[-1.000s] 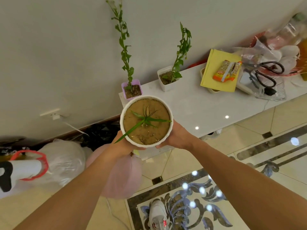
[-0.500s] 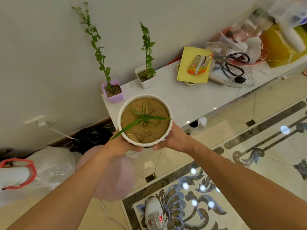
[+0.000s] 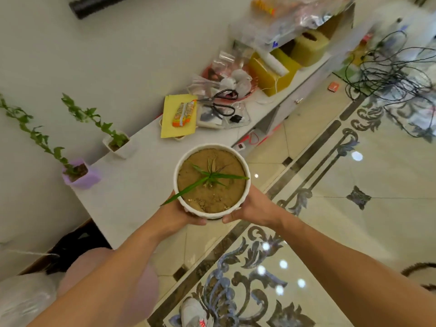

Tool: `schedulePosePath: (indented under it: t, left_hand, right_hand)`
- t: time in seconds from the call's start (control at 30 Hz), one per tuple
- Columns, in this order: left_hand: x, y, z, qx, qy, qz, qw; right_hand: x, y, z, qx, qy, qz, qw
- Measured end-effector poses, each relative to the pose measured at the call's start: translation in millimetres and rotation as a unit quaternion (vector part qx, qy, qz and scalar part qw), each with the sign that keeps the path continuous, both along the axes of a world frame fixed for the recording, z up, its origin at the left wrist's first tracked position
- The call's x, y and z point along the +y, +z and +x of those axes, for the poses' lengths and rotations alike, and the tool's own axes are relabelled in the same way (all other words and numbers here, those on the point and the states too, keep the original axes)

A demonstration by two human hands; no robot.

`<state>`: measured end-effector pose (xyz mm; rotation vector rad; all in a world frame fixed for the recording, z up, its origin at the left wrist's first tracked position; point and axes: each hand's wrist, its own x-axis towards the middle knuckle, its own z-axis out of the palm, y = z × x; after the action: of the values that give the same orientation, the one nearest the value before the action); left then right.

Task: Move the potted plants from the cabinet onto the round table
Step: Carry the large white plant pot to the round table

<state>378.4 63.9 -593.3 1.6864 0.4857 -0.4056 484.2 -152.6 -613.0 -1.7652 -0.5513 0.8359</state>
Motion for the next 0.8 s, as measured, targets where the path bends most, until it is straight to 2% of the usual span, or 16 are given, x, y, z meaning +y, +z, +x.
schedulePosePath:
  t: [0.23,0.43,0.63,0.8]
  left_hand:
    - [-175.9,20.3,56.3,-0.011,-0.141,0.0,0.99]
    - [-351.7,36.4,76.9,-0.028,-0.258,0.003,0.966]
    - [-514.7,38.4,65.7,-0.01,-0.388,-0.006,0.922]
    - [-651.8,40.9,35.2,-0.007,-0.472,-0.04,0.881]
  right_hand:
    - [-192.1,25.9,-2.8,-0.022,-0.129,-0.01,0.991]
    - [-371.8,39.3,-43.5,-0.032,-0.273,-0.008,0.961]
    - [-525.1,42.2,-113.4,-0.004,-0.38,-0.036,0.924]
    - [-638.0,38.9,-183.7,0.012,-0.482,-0.043,0.875]
